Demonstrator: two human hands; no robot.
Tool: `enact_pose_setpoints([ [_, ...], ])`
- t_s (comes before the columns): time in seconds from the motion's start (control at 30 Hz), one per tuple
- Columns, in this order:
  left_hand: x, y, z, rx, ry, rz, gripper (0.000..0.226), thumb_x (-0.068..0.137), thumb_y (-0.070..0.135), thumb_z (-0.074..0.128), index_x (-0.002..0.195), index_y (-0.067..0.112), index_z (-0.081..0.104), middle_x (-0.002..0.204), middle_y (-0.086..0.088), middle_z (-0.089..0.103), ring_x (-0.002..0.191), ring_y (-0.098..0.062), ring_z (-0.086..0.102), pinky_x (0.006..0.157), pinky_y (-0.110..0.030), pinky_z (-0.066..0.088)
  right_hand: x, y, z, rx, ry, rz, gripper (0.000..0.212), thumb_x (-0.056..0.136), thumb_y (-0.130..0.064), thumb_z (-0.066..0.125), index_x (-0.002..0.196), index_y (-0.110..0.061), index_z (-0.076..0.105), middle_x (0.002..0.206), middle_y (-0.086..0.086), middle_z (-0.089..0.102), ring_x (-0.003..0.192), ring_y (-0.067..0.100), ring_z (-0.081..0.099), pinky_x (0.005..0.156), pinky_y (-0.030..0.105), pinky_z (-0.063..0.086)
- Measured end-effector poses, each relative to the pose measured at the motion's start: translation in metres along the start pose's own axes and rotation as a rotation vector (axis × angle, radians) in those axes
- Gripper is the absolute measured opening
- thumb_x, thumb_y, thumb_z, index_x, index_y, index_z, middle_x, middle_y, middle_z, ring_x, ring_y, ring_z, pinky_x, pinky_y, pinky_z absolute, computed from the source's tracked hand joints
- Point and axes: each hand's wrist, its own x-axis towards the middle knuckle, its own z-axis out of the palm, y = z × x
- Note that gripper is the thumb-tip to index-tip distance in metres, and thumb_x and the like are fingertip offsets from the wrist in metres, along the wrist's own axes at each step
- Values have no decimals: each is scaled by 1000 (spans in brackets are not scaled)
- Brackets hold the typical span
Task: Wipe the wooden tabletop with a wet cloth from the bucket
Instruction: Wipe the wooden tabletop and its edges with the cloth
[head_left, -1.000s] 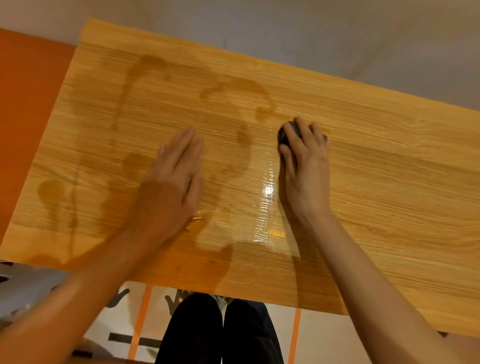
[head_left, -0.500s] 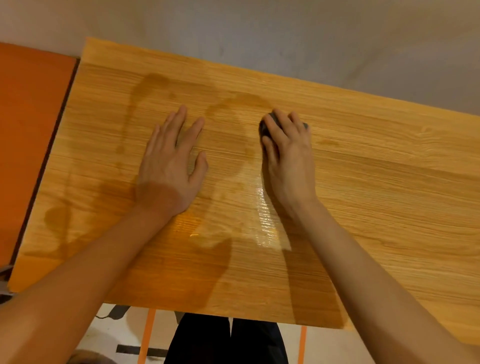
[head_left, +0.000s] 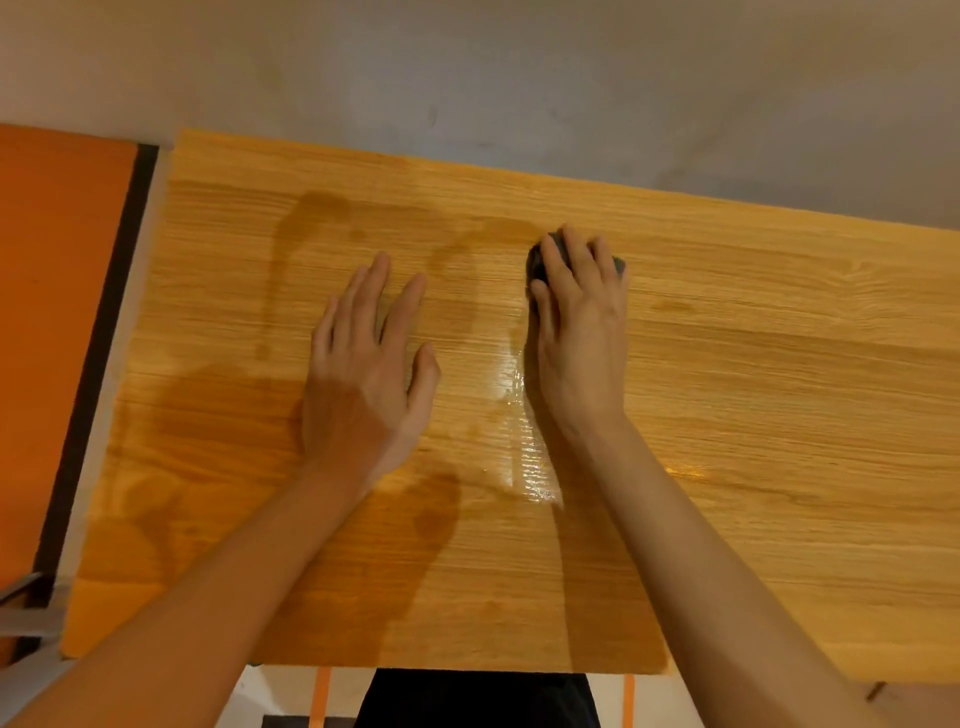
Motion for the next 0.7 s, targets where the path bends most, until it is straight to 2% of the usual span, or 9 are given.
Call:
enact_pose_setpoints([
  [0.1,0,0,-1,-10,-7,4,56,101,35,38,153,15,38,165,-11,25,154,-26,21,125,-44,15,-58,6,-15,-15,-74,-119,40,104,-19,42,143,-14,45,154,2,35,148,23,18,122,46,11],
  [0.17,1,0,-1,-14,-14,7,56,101,35,37,153,14,38,165,-12,25,154,-27,22,124,-46,18,-82,34,-36,-68,-117,-172,41,103,-20,41,144,-14,44,155,1,33,148,21,19,121,48,14],
  [0.27,2,0,0,-12,-21,5,56,101,36,36,153,14,38,165,-12,25,153,-28,22,124,-47,19,-58,71,-56,-59,2,88,42,102,-22,40,143,-12,45,154,4,36,146,26,22,118,52,18],
  [0.33,2,-1,0,-3,-20,4,56,101,35,37,153,14,38,165,-12,25,153,-28,22,124,-46,18,-37,70,-50,-23,125,269,41,102,-20,41,141,-10,47,153,7,37,145,30,24,118,52,16],
  [0.37,2,-1,0,1,-19,4,55,101,35,37,153,14,38,165,-12,25,153,-28,22,124,-45,17,-32,58,-42,-19,155,303,40,102,-19,42,140,-10,49,152,8,39,144,32,25,118,51,15],
  [0.43,1,-1,0,-2,-20,1,55,101,35,38,153,15,38,165,-11,25,154,-27,21,124,-44,16,-28,23,-17,-20,151,232,38,100,-17,44,136,-10,52,149,8,43,141,31,30,118,47,16],
  [0.53,1,-1,0,-5,-13,-4,56,101,35,38,153,17,38,165,-10,25,154,-26,21,123,-44,18,-36,-25,13,-8,43,-24,37,101,-18,46,136,-13,53,148,5,44,142,27,29,120,42,13],
  [0.63,1,-2,0,-22,-11,4,56,100,35,39,153,17,39,165,-10,26,153,-26,22,123,-43,18,-33,-2,-6,-19,-90,-184,39,103,-22,44,141,-15,48,152,3,38,146,24,23,122,40,11],
  [0.7,2,-2,0,-40,-23,5,56,100,36,39,153,18,39,165,-10,26,153,-26,22,123,-42,16,-30,43,-35,-47,-66,-102,40,103,-23,42,142,-15,47,153,4,37,146,25,24,121,44,14],
])
